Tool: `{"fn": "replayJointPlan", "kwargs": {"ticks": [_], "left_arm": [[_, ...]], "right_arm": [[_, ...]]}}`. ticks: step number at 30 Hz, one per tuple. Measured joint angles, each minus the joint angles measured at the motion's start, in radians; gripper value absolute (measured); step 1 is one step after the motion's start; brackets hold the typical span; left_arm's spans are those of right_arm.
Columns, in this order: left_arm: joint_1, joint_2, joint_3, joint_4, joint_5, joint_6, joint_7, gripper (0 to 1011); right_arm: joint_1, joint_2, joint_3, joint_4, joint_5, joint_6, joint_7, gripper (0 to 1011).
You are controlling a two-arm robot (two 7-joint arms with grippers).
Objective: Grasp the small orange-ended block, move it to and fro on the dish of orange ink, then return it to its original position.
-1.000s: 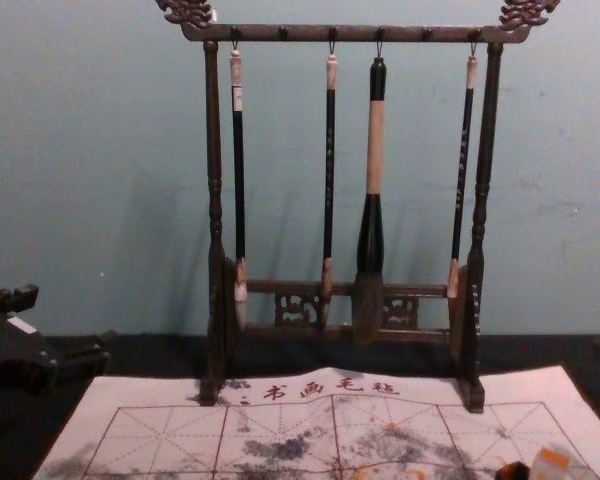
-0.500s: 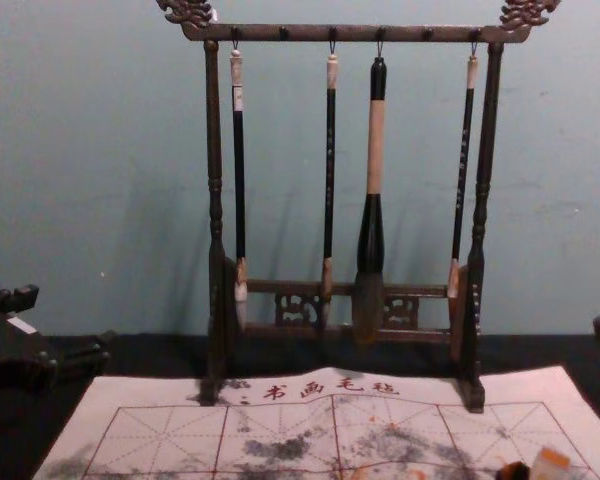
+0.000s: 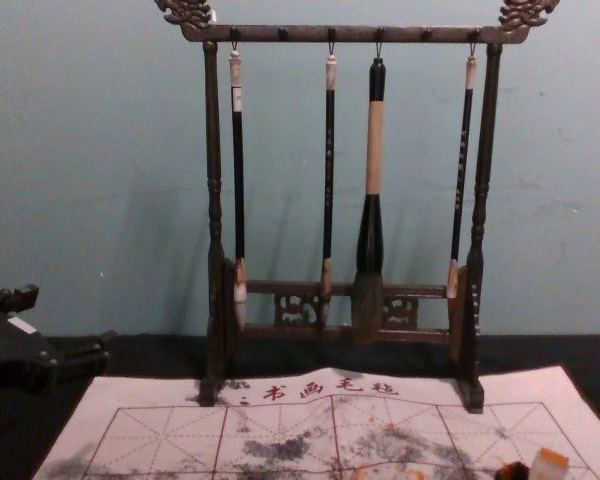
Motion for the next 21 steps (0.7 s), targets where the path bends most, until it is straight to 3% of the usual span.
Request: {"fn": "replayJointPlan", "kwargs": {"ticks": [8,15,21], "left_arm": [[0.000,0.000,0.000,0.000,0.000,0.000,0.000,1001],[0.000,0.000,0.000,0.000,0.000,0.000,0.000,1001],[0.000,0.000,0.000,0.000,0.000,0.000,0.000,1001]], "right_arm": [[-0.010,0.009,-0.022,0.003,0.014,0.010,0.099,1000],[0.017,-0.016,-0.044,0.039,0.016,0.038,0.161,1000],[0.053,-0.050,-0.062,0.078,-0.013,0.059,0.195,1000]]}}
